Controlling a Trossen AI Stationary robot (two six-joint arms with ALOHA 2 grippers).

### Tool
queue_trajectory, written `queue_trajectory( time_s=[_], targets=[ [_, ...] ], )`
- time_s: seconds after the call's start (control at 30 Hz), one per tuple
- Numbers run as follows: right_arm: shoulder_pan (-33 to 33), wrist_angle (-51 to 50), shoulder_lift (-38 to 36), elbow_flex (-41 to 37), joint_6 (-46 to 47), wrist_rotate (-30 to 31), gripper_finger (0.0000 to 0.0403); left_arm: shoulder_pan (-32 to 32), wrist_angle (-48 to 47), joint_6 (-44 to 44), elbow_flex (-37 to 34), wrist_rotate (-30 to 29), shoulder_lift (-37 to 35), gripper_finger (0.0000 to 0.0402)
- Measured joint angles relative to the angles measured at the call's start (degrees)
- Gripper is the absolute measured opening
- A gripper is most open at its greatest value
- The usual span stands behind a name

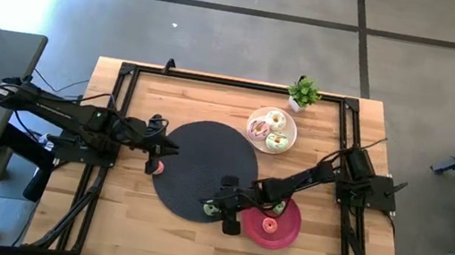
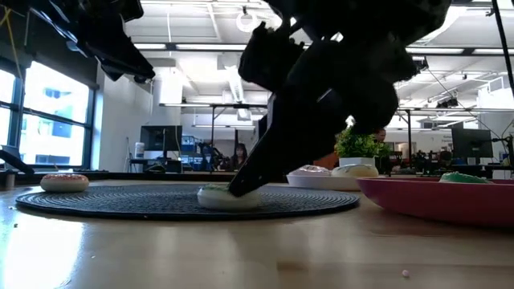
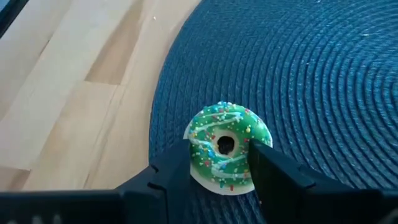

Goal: Pick & Place donuts
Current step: Put the small green donut into the red plate

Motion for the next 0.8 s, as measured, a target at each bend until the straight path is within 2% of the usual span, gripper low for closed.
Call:
queue_trajectory(
  time_s=[0.47, 0.6, 0.7, 0.8],
  targets=[
    [1.8, 1.6, 0.9, -0.1, -4.7, -2.4, 0.0129, 0.0, 0.1, 0.0, 0.0, 0.0, 0.1, 0.0069],
    [1.8, -0.4, 0.9, -0.1, -5.6, 0.5, 0.0123, 0.0, 0.1, 0.0, 0.0, 0.0, 0.1, 0.0069],
    [1.7, -0.3, 0.8, -0.1, -7.6, 3.2, 0.0097, 0.0, 0.1, 0.0, 0.0, 0.0, 0.1, 0.0069],
    [1.0, 0.0, 0.8, -0.1, -7.3, 3.5, 0.0053, 0.0, 0.0, 0.0, 0.0, 0.1, 0.1, 0.0069]
  ],
)
